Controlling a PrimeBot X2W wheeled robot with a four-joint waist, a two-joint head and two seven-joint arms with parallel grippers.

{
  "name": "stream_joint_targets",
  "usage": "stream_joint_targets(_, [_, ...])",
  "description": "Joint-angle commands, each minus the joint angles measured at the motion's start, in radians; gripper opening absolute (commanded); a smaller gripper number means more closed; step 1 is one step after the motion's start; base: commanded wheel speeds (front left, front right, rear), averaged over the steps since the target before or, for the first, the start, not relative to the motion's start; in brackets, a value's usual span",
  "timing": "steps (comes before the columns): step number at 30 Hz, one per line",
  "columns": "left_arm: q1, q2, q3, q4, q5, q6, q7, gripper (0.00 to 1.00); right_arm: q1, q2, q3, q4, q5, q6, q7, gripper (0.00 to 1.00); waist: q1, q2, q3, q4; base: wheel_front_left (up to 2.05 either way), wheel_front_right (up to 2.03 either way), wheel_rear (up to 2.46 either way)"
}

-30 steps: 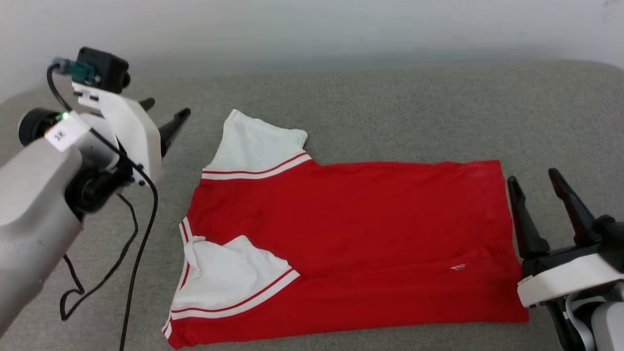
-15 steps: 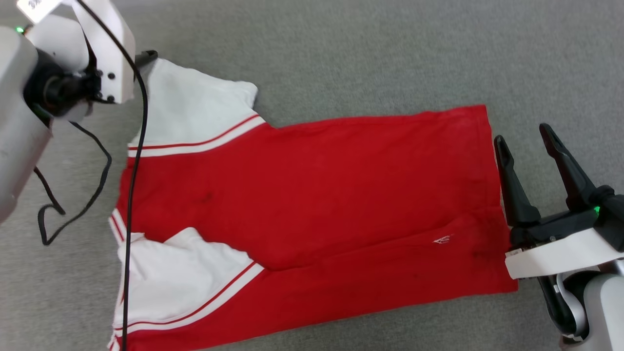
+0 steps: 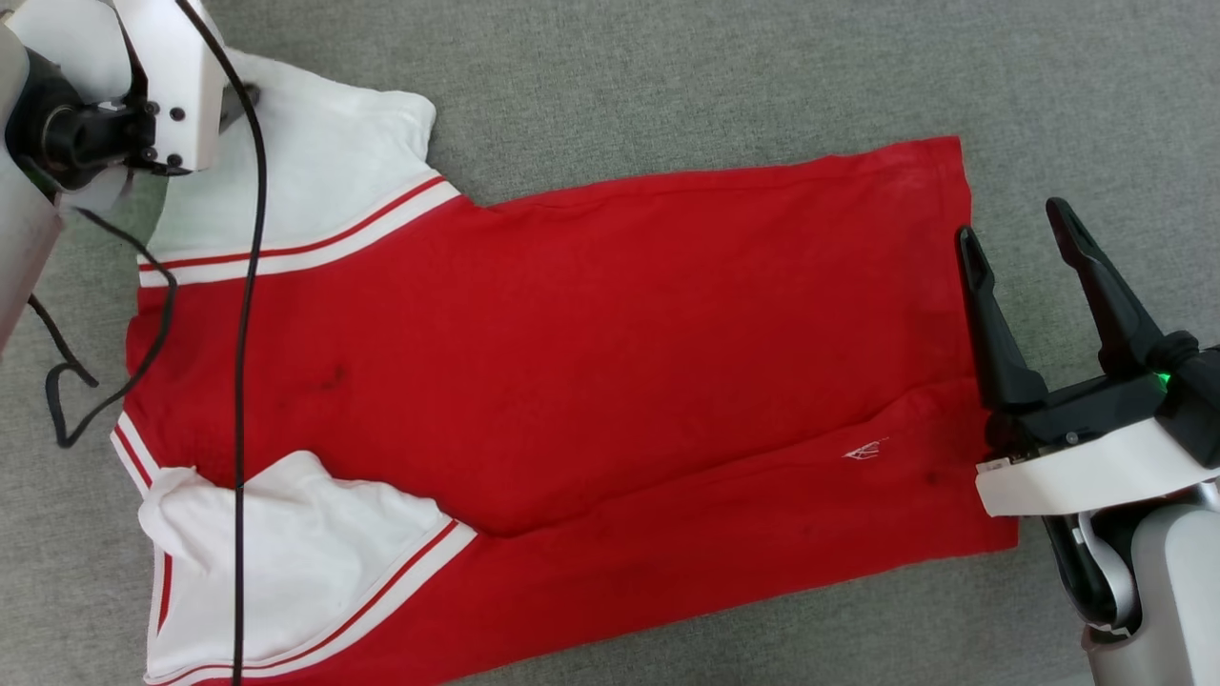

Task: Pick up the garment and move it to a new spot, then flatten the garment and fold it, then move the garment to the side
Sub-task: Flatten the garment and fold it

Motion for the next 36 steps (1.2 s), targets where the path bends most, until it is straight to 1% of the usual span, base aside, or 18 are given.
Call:
stream_joint_targets(1, [0.025, -0.013, -0.013, 0.009, -0.005, -0.009, 0.010, 1.00, -0.012, 0.003, 0.000, 0.005, -0.005, -0.001, -0.007, 1.00, -0.0002, 0.0000, 0.006, 0.001, 0.00, 0.00, 0.00])
stream_joint_targets(4, [0.042, -0.026, -0.035, 0.019, 0.003, -0.027, 0.017, 1.00, -0.018, 0.002, -0.002, 0.012, -0.007, -0.001, -0.008, 1.00, -0.0002, 0.0000, 0.011, 0.004, 0.00, 0.00, 0.00])
stream_joint_targets(5, [0.047, -0.030, -0.042, 0.020, 0.007, -0.032, 0.012, 0.44, -0.020, 0.003, -0.002, 0.014, -0.008, -0.001, -0.008, 1.00, -0.0002, 0.0000, 0.012, 0.005, 0.00, 0.00, 0.00])
stream_joint_targets(6, [0.052, -0.034, -0.049, 0.024, 0.010, -0.038, 0.010, 0.12, -0.022, 0.004, -0.001, 0.016, -0.008, -0.001, -0.008, 1.00, -0.0002, 0.0000, 0.012, 0.007, 0.00, 0.00, 0.00])
stream_joint_targets(7, [0.056, -0.036, -0.054, 0.027, 0.011, -0.043, 0.008, 0.00, -0.024, 0.005, 0.000, 0.018, -0.008, -0.001, -0.007, 1.00, -0.0002, 0.0000, 0.011, 0.008, 0.00, 0.00, 0.00])
stream_joint_targets(11, [0.055, -0.038, -0.052, 0.036, 0.016, -0.049, -0.020, 0.00, -0.032, -0.008, -0.008, 0.020, -0.002, -0.001, -0.001, 1.00, -0.0002, 0.0000, -0.003, 0.015, 0.00, 0.00, 0.00])
stream_joint_targets(13, [0.047, -0.037, -0.051, 0.035, 0.023, -0.054, -0.046, 0.00, -0.048, -0.029, -0.020, 0.020, -0.005, -0.001, 0.002, 1.00, -0.0002, 0.0000, -0.020, 0.024, 0.00, 0.00, 0.00])
stream_joint_targets(17, [0.034, -0.056, -0.043, 0.022, 0.033, -0.063, -0.121, 0.00, -0.081, -0.080, -0.043, 0.007, -0.012, -0.001, 0.040, 1.00, -0.0002, 0.0000, -0.064, 0.053, 0.00, 0.00, 0.00])
stream_joint_targets(18, [0.042, -0.063, -0.047, 0.013, 0.038, -0.068, -0.155, 0.00, -0.101, -0.116, -0.039, 0.000, -0.003, -0.001, 0.090, 1.00, -0.0002, 0.0000, -0.086, 0.070, 0.00, 0.00, 0.00])
stream_joint_targets(20, [0.055, -0.070, -0.052, -0.002, 0.042, -0.070, -0.194, 0.00, -0.129, -0.159, -0.034, -0.001, 0.014, -0.001, 0.155, 1.00, -0.0002, 0.0000, -0.106, 0.088, 0.00, 0.00, 0.00])
stream_joint_targets(22, [0.070, -0.082, -0.061, -0.016, 0.049, -0.073, -0.225, 0.00, -0.158, -0.198, -0.029, 0.010, 0.054, -0.001, 0.224, 1.00, -0.0002, 0.0000, -0.126, 0.107, 0.00, 0.00, 0.00])
stream_joint_targets(23, [0.070, -0.082, -0.061, -0.016, 0.049, -0.073, -0.225, 0.00, -0.158, -0.198, -0.029, 0.010, 0.054, -0.001, 0.224, 1.00, -0.0002, 0.0000, -0.126, 0.107, 0.00, 0.00, 0.00])
stream_joint_targets(25, [0.077, -0.089, -0.069, -0.035, 0.052, -0.075, -0.254, 0.00, -0.189, -0.251, -0.012, 0.038, 0.099, -0.001, 0.313, 1.00, -0.0002, 0.0000, -0.142, 0.124, 0.00, 0.00, 0.00])
stream_joint_targets(31, [0.116, -0.102, -0.088, -0.094, 0.055, -0.076, -0.333, 0.00, -0.277, -0.419, 0.116, 0.148, 0.285, -0.001, 0.627, 1.00, -0.0002, 0.0000, -0.182, 0.169, 0.00, 0.00, 0.00])
stream_joint_targets(33, [0.126, -0.102, -0.095, -0.118, 0.061, -0.077, -0.351, 0.00, -0.297, -0.456, 0.153, 0.183, 0.333, -0.001, 0.720, 1.00, -0.0002, 0.0000, -0.191, 0.181, 0.00, 0.00, 0.00])
stream_joint_targets(36, [0.133, -0.097, -0.104, -0.152, 0.064, -0.077, -0.372, 0.00, -0.336, -0.484, 0.185, 0.236, 0.394, -0.001, 0.830, 1.00, -0.0002, 0.0000, -0.198, 0.201, 0.00, 0.00, 0.00])
